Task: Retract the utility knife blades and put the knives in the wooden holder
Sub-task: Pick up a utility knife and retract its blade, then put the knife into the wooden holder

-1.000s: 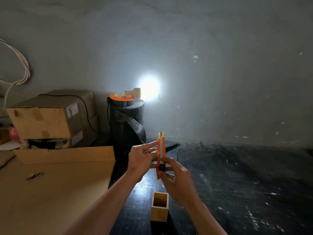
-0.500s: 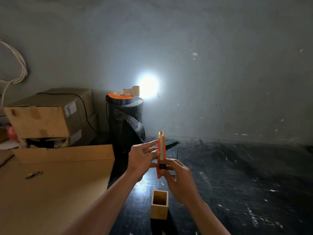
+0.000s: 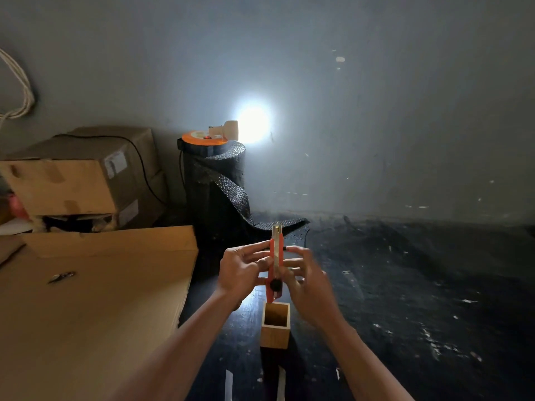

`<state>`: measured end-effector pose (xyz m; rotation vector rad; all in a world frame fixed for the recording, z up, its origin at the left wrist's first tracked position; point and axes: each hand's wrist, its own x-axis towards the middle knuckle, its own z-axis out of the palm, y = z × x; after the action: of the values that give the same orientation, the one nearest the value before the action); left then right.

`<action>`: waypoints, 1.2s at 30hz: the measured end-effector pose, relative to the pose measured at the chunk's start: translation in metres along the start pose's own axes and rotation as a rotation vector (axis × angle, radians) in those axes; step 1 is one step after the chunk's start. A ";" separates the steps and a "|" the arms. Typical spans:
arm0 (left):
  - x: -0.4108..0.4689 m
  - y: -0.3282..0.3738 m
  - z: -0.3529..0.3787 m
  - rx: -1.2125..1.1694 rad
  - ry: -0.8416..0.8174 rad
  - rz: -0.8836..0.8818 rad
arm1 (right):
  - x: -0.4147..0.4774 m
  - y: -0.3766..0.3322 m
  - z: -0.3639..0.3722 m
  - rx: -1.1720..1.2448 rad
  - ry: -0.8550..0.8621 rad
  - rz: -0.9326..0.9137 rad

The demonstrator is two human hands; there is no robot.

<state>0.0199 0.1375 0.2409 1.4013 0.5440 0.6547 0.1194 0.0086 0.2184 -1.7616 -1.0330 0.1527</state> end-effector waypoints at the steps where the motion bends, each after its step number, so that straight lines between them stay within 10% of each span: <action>1: -0.001 -0.005 0.000 -0.016 -0.009 -0.022 | 0.004 0.003 0.000 0.006 0.008 0.006; 9: 0.011 -0.056 0.006 -0.006 -0.014 -0.085 | 0.027 0.033 0.008 0.119 0.001 0.092; 20: 0.034 -0.156 0.001 0.775 -0.080 -0.216 | 0.042 0.116 0.035 -0.053 -0.045 0.253; 36: 0.036 -0.198 0.003 0.720 -0.083 -0.292 | 0.032 0.182 0.074 -0.243 -0.154 0.409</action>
<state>0.0666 0.1505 0.0455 1.9529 0.9531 0.1537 0.2025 0.0675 0.0469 -2.1984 -0.8112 0.4392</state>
